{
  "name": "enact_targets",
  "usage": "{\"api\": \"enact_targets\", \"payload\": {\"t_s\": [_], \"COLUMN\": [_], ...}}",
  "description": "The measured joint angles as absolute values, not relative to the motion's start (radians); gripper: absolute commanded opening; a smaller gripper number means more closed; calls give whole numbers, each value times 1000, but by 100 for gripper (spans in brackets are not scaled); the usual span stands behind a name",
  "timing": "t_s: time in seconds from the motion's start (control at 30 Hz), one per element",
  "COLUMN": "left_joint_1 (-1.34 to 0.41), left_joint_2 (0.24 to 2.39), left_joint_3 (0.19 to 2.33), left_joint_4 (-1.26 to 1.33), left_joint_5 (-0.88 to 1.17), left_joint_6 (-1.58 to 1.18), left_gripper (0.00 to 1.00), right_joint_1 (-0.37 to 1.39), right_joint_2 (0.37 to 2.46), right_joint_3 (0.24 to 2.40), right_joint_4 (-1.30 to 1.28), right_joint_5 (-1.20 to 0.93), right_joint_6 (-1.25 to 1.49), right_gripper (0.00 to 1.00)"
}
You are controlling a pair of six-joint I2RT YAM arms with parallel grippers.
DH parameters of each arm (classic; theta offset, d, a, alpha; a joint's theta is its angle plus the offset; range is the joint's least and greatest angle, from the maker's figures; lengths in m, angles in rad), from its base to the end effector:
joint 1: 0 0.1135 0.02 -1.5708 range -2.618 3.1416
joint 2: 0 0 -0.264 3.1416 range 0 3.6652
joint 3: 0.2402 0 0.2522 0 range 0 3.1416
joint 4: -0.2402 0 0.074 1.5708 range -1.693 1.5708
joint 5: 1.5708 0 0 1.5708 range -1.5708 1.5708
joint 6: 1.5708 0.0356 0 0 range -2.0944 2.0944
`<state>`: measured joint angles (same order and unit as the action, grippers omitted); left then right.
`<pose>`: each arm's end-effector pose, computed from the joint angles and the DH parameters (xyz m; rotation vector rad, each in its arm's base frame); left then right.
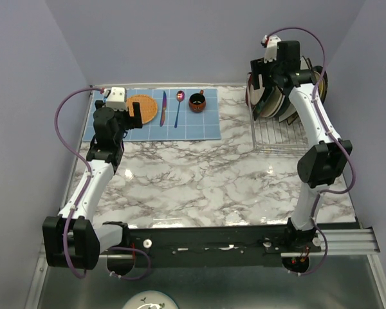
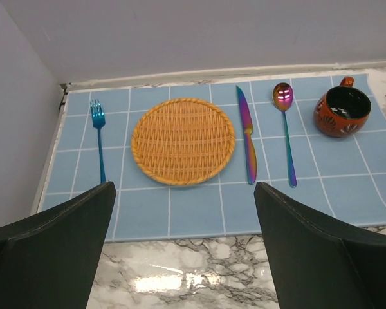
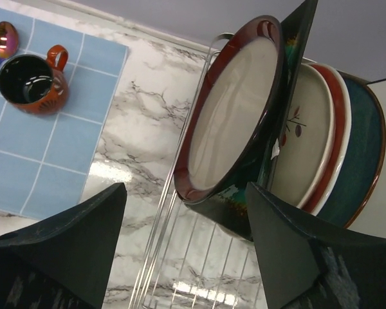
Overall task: Unload the plates from the dish rack
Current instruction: Unload the plate from the dish rack.
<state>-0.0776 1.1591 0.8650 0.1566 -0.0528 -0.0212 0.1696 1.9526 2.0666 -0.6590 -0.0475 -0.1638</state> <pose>0.2740 -0.0194 0.3268 0.0089 1.7082 -0.0284 0.4419 0.0774 0.3892 -0.3789 2.0814 0.0537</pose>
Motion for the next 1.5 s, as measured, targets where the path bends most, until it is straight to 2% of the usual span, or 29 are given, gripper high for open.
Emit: {"api": "enact_targets", "payload": {"t_s": [0.53, 0.83, 1.03, 1.2, 1.33, 1.5], "left_joint_1": [-78, -78, -78, -78, -78, -78], "left_joint_2": [1143, 1129, 1128, 1126, 1126, 1126], "left_joint_3": [840, 831, 826, 824, 822, 821], "left_joint_4": [159, 163, 167, 168, 170, 171], "left_joint_5": [-68, -68, -70, -70, -70, -71], "left_joint_6": [-18, -15, -14, -12, -11, -4], "left_gripper": [99, 99, 99, 99, 99, 99], "right_joint_1": [189, 199, 205, 207, 208, 208], "right_joint_2": [2042, 2096, 2141, 2178, 2196, 2215], "right_joint_3": [2096, 2131, 2172, 2205, 2216, 2225], "right_joint_4": [-697, -690, -690, -680, -672, -661], "right_joint_5": [121, 191, 262, 349, 406, 453], "right_joint_6": [-105, -104, -104, -106, -113, -126], "right_gripper": [83, 77, 66, 50, 47, 28]}}
